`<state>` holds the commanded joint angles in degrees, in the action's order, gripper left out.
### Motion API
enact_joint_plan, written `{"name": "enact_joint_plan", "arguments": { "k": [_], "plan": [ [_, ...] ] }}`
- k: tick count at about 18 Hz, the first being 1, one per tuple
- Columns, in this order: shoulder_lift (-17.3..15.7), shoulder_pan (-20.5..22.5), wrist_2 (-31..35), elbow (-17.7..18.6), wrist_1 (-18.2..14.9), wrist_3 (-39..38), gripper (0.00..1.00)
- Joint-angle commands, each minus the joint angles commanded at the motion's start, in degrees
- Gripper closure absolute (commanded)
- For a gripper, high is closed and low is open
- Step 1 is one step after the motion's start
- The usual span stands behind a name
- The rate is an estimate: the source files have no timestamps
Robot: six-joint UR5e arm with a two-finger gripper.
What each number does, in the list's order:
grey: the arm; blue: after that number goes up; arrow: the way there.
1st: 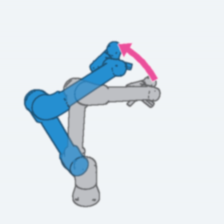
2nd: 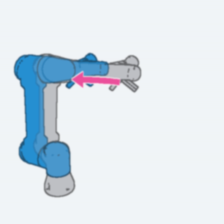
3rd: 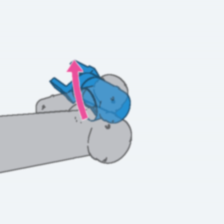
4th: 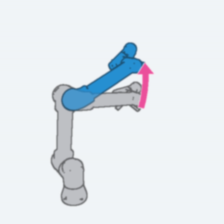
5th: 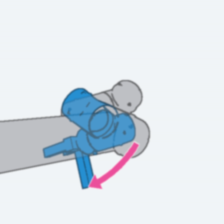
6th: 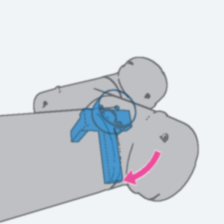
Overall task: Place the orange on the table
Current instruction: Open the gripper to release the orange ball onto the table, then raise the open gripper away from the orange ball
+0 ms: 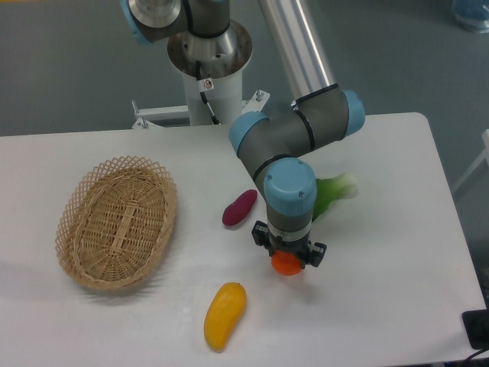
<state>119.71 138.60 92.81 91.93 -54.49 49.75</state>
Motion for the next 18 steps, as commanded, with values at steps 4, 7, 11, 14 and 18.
{"name": "enact_joint_plan", "arguments": {
  "k": [4,7,11,14,18],
  "plan": [
    [0.0,0.0,-0.26,-0.44,-0.09,0.0,0.05],
    [-0.79,0.09,-2.28,-1.14,0.18,-0.53,0.0],
    [-1.76,2.01,0.52,-2.63,-0.09,0.44,0.0],
    [-2.9,4.92,-0.17,-3.95,-0.7,3.5,0.0],
    [-4.57,8.78,-2.63,-4.04,-2.19,11.41,0.0]
  ]
}}
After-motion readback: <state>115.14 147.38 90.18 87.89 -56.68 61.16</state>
